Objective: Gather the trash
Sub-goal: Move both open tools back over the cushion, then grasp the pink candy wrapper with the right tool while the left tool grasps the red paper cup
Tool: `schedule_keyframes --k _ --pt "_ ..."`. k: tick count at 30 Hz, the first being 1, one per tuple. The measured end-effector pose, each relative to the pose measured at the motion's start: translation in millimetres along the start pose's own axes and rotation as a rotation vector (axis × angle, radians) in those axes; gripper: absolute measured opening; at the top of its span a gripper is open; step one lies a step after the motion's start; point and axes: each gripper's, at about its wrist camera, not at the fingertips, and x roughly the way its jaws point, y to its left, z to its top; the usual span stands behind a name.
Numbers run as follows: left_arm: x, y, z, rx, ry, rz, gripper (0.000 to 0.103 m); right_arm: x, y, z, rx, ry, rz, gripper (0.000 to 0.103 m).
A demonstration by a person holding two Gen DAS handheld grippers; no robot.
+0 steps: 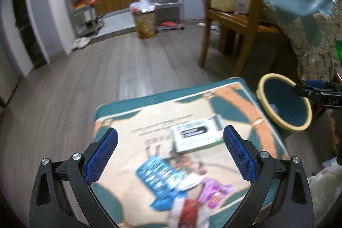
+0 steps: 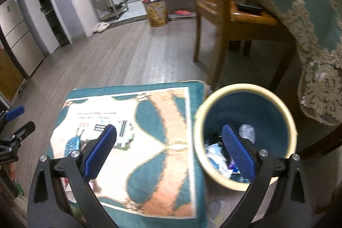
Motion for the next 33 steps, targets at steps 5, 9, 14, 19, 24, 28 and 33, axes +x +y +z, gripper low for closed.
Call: schedule_keyframes --k 5,9,14,19,24,28,33 --pt "1 51 -24 -0.071 0.035 0.067 0.098 14 40 -7 -0.042 0.023 0.036 0.097" --pt "1 78 -36 -0.130 0.039 0.076 0.098 23 72 -16 -0.092 0.032 0.065 0.097" --pt "3 102 -48 -0.164 0.054 0.099 0.098 37 119 -37 -0.202 0.044 0.094 0.097" --pt "0 119 -57 -0.190 0.050 0.099 0.098 53 160 -62 -0.329 0.084 0.147 0.097" --pt "3 130 -60 -0.220 0.065 0.095 0.098 78 174 -90 -0.381 0.226 0.154 0.086" --pt "5 130 -58 -0.217 0.063 0.083 0.098 89 171 -105 -0.377 0.310 0.178 0.070" --pt "9 123 -55 -0.185 0.067 0.074 0.098 103 168 -119 -0.407 0.399 0.195 0.038"
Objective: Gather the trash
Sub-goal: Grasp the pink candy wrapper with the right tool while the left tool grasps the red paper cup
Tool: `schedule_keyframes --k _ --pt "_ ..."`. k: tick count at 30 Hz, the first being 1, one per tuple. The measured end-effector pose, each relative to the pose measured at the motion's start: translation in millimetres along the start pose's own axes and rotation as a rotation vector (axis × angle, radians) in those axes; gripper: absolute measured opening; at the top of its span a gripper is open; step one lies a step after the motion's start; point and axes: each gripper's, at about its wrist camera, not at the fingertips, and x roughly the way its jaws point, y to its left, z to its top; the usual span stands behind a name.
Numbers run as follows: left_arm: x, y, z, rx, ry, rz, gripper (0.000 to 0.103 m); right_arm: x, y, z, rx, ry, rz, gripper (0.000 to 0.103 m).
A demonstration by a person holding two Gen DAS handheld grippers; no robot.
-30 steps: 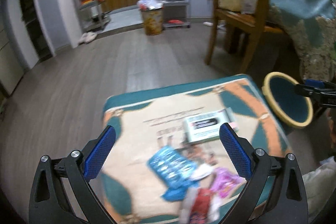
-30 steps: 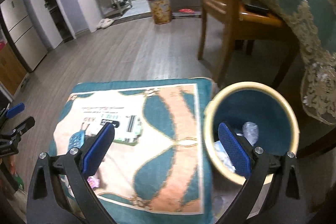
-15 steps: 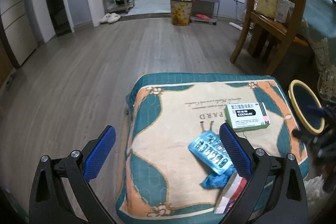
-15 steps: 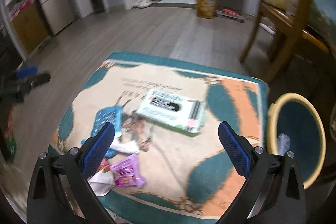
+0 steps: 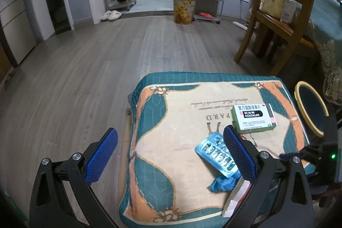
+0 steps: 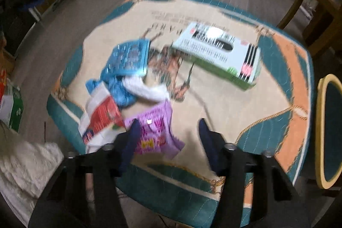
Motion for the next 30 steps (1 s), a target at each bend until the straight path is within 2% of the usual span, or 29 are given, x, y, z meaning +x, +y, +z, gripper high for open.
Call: schedule_keyframes --k 2,3,11,16,24,30 --pt "2 -5 0 0.013 0.005 -0.010 0.098 2 -1 -2 -0.016 0.010 0.007 0.009" --pt "4 -10 -2 0.026 0.011 -0.018 0.098 1 0 -2 -0.018 0.007 0.007 0.007" --pt "25 -52 -25 0.184 0.100 -0.056 0.098 -38 -29 12 0.056 -0.117 -0.015 0.006" --pt "24 -75 -41 0.196 0.137 -0.130 0.098 -62 -49 19 0.095 -0.185 -0.051 0.006" --pt "26 -125 -78 0.223 0.203 -0.120 0.097 -92 -91 23 0.214 -0.269 -0.042 0.006" --pt "46 -147 -110 0.304 0.306 -0.083 0.096 -104 -99 24 0.243 -0.305 -0.023 0.006"
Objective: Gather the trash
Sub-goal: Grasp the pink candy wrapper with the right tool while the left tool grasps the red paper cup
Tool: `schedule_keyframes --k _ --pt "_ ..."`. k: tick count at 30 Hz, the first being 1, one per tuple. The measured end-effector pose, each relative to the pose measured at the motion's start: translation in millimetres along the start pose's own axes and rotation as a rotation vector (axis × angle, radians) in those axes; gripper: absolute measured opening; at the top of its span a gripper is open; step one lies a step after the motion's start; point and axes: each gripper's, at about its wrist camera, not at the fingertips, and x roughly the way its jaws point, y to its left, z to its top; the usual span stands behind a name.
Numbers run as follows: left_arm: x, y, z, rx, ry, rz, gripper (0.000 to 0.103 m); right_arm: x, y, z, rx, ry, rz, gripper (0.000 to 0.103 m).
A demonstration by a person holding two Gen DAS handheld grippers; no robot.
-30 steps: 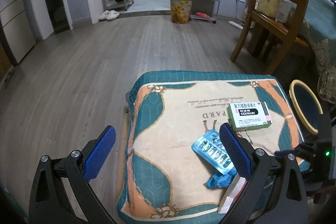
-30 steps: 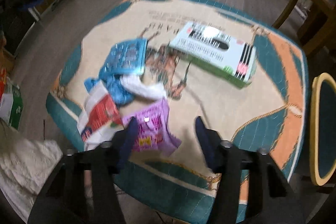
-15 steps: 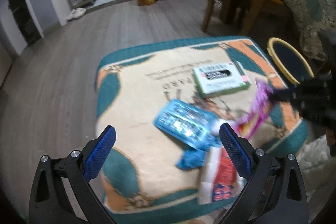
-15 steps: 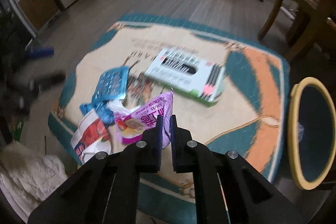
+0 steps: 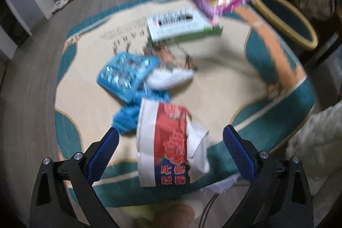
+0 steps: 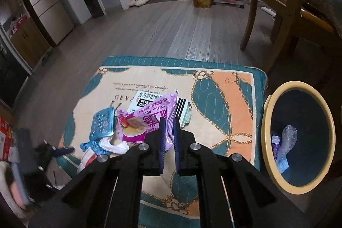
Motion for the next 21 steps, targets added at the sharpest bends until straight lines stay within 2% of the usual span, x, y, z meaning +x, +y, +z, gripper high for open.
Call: schedule_keyframes --k 2,4,6,12,18,21 --pt "8 0 -4 -0.004 0.035 0.015 0.094 -2 0 0 -0.004 -0.006 0.003 0.006" --pt "13 1 -5 -0.012 0.064 -0.007 0.073 -3 1 0 -0.008 -0.010 0.006 0.006" --pt "9 0 -5 -0.002 0.067 -0.010 0.069 -7 0 1 -0.006 -0.017 0.008 0.006" --pt "-20 -8 2 0.019 -0.013 0.032 0.069 -22 -5 4 0.003 -0.052 0.007 0.006" --pt "-46 -20 24 0.029 -0.112 0.034 0.069 -45 -18 11 0.025 -0.101 -0.013 0.006" --pt "-50 -24 39 0.021 -0.134 0.015 0.069 -56 -29 13 0.040 -0.123 -0.026 0.006"
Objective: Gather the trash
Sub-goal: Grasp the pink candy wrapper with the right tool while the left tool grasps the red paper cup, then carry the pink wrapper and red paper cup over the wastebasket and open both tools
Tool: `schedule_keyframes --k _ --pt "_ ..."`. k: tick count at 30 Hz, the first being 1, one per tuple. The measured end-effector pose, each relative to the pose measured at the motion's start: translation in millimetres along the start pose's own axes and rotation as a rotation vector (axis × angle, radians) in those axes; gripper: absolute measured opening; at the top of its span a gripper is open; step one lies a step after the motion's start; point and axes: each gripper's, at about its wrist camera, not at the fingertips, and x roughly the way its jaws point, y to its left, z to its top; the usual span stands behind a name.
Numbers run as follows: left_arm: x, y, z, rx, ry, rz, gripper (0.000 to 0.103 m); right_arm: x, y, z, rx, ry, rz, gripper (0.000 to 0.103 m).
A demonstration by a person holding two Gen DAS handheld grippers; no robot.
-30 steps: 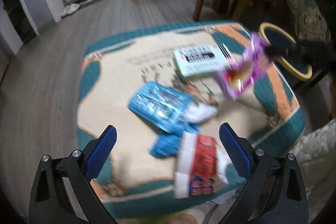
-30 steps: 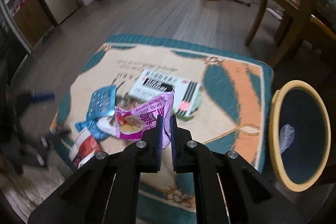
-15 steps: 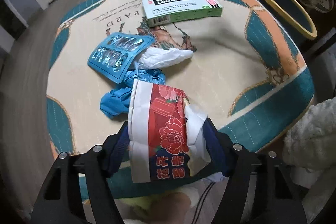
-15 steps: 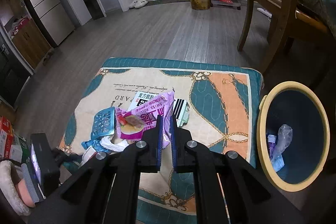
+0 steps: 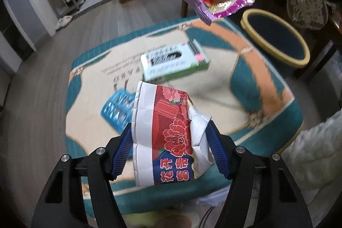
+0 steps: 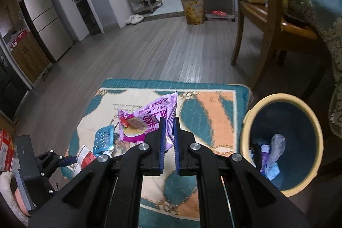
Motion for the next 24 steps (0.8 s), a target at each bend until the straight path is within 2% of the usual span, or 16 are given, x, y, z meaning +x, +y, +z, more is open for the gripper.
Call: schedule_keyframes --k 10,24 --pt "4 -37 48 0.042 -0.064 -0.055 0.069 -17 -56 2 0.080 -0.038 -0.058 0.006" --pt "23 -91 101 0.085 -0.102 -0.114 0.069 -23 -137 -7 0.145 -0.030 -0.138 0.006"
